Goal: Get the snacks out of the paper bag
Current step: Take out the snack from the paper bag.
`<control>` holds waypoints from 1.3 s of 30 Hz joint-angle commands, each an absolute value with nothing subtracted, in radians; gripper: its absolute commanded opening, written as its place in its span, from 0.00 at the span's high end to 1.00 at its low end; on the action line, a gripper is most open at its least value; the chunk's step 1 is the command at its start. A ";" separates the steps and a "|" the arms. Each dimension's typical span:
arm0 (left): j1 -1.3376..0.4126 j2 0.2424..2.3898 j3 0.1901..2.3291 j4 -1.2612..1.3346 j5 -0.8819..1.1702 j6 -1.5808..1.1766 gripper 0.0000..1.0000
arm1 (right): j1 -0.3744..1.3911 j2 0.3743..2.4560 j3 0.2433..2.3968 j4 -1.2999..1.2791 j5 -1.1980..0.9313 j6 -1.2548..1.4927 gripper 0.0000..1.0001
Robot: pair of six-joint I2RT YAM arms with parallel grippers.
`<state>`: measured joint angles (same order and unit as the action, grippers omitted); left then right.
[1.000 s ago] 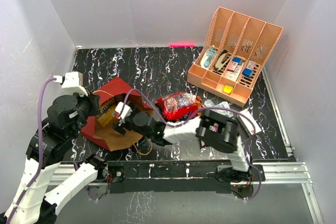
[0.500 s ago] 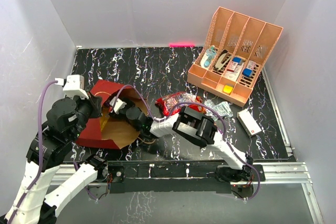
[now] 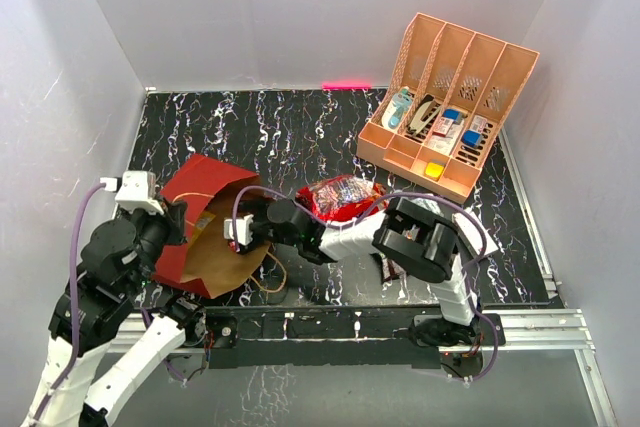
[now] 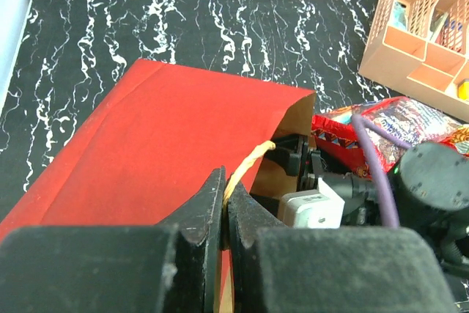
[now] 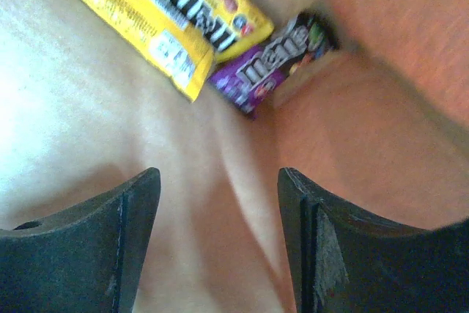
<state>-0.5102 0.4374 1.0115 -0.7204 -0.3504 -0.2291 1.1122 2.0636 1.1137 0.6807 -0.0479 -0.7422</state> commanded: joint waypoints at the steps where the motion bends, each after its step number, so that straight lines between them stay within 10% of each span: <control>1: -0.515 0.356 0.973 -0.655 -0.365 -0.175 1.00 | 1.085 2.003 1.208 0.531 -0.290 -0.999 0.32; 27: -0.515 0.406 1.006 -0.606 -0.320 -0.188 1.00 | 1.157 2.411 1.718 0.335 -0.289 -1.379 0.26; 39: -0.515 0.417 1.039 -0.617 -0.287 -0.179 1.00 | 1.158 2.628 1.990 0.312 -0.221 -1.402 0.40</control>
